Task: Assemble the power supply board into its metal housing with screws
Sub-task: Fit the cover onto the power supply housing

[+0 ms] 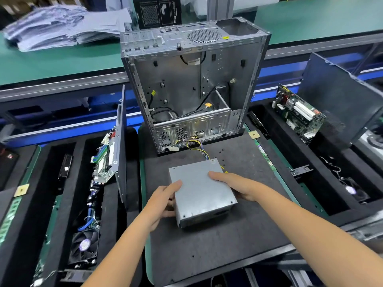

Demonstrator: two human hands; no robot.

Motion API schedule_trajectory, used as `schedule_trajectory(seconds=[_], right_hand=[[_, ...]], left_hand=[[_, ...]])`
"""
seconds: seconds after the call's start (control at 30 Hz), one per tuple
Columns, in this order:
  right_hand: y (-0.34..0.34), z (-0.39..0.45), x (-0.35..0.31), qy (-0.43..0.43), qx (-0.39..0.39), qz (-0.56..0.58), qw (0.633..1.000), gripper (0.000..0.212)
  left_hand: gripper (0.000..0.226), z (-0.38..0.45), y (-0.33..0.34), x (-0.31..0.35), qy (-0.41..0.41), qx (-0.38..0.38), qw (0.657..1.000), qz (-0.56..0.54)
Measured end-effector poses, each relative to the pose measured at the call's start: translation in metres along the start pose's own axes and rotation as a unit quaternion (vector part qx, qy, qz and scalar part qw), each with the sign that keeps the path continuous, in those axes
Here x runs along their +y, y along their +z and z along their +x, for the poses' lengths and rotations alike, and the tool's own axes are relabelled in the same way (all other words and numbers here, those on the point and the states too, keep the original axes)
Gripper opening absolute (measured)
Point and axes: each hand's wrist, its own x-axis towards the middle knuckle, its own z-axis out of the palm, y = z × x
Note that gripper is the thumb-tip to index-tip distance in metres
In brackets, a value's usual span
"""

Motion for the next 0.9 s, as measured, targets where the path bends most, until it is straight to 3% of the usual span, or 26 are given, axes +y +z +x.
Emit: schedule_trajectory(seconds=[0.13, 0.2, 0.9], right_hand=[[-0.001, -0.001, 0.002, -0.01, -0.003, -0.022, 1.0, 0.047], [0.0, -0.001, 0.002, -0.01, -0.002, -0.035, 0.999, 0.047], [0.007, 0.002, 0.007, -0.038, 0.069, -0.002, 0.997, 0.045]], left_hand=[[0.074, 0.005, -0.007, -0.004, -0.017, 0.057, 0.997, 0.039], [0.076, 0.005, -0.007, -0.007, -0.017, 0.051, 0.998, 0.029], [0.04, 0.0, 0.007, -0.011, 0.022, 0.077, 0.997, 0.008]])
